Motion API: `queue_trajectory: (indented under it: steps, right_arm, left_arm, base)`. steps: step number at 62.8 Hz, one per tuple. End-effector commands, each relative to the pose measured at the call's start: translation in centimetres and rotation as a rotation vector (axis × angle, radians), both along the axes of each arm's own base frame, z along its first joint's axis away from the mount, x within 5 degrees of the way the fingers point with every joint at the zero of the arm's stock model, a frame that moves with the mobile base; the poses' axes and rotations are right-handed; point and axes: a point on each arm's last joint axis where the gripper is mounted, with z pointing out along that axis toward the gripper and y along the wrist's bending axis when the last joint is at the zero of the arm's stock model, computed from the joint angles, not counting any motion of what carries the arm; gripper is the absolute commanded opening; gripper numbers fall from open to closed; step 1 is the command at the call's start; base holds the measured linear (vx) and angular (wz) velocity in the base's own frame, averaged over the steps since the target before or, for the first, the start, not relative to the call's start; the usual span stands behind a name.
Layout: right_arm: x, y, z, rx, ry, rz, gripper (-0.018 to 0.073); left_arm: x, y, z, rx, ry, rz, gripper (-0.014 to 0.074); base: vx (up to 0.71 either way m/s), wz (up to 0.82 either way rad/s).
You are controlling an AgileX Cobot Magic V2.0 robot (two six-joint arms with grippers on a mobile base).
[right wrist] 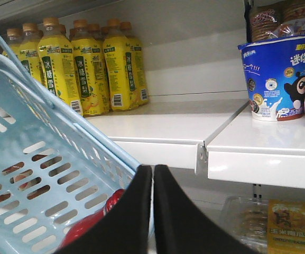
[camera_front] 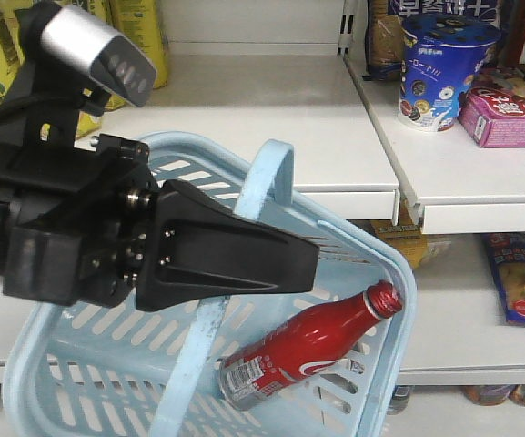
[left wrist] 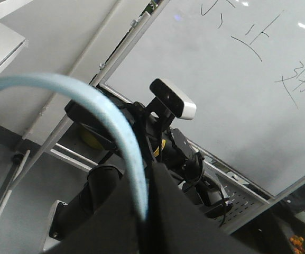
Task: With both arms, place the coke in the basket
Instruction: 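Lower the basket with the bottle using the left gripper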
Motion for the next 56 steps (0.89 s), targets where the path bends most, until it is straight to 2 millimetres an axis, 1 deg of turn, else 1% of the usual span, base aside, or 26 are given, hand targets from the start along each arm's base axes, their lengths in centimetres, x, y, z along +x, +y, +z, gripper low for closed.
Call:
queue_trajectory:
  steps: [1,6,15,21,24,33,38,45,53,56]
  right_arm:
    - [0.1,-0.2,0.8,-0.015,-0.025,-0.028,-0.0005]
    - [0.1,-0.2,0.8,-0.015,-0.025,-0.029,-0.0005]
    - [0.1,-0.2,0.8,-0.015,-0.025,-0.029,-0.0005]
    - [0.1,-0.2,0.8,-0.016,-0.025,-0.028,-0.0005]
    - [0.1,-0.2,0.8,-0.016,-0.025,-0.028,-0.0005]
    - [0.1,-0.2,0.8,-0.016,-0.025,-0.028,-0.0005]
    - [0.1,-0.2,0.8,-0.016,-0.025,-0.028,-0.0005]
    - [0.1,-0.2,0.8,-0.016,-0.025,-0.028,-0.0005]
    - [0.1,-0.2,0.8,-0.016,-0.025,-0.028,-0.0005]
    - [0.1,-0.2,0.8,-0.016,-0.025,-0.028,-0.0005]
  left_arm:
    - [-1.0,0.7,2.5,-0.086,0.0,0.021,-0.0006]
    - [-0.9,0.9,2.2,-0.01,0.033,0.081,-0.0006]
    - [-0.8,1.9,1.8,0.137,0.128,0.282,-0.0006]
    - [-1.3,2.8,1.9,0.202,0.136,0.369,-0.0006]
    - [-1.7,3.3,2.1,0.218,0.12,0.406,-0.0006]
    - [-2.9,4.9,3.2,0.221,-0.011,0.508,-0.0006]
    - [-3.6,5.5,3.3,0.213,-0.035,0.542,-0.0006]
    - [-4.3,6.5,2.1,0.24,-0.077,0.607,-0.0006]
    - [-5.2,7.9,-0.8,0.289,-0.126,0.689,-0.0006]
    - [-5.3,8.3,-2.4,0.311,-0.131,0.725,-0.0006]
  base:
    - [0.0,0.0]
    - [0.0,0.0]
    - [0.0,0.0]
    - [0.0,0.0]
    - [0.0,0.0]
    - [0.0,0.0]
    - [0.0,0.0]
    - [0.0,0.0]
    - [0.0,0.0]
    - [0.0,0.0]
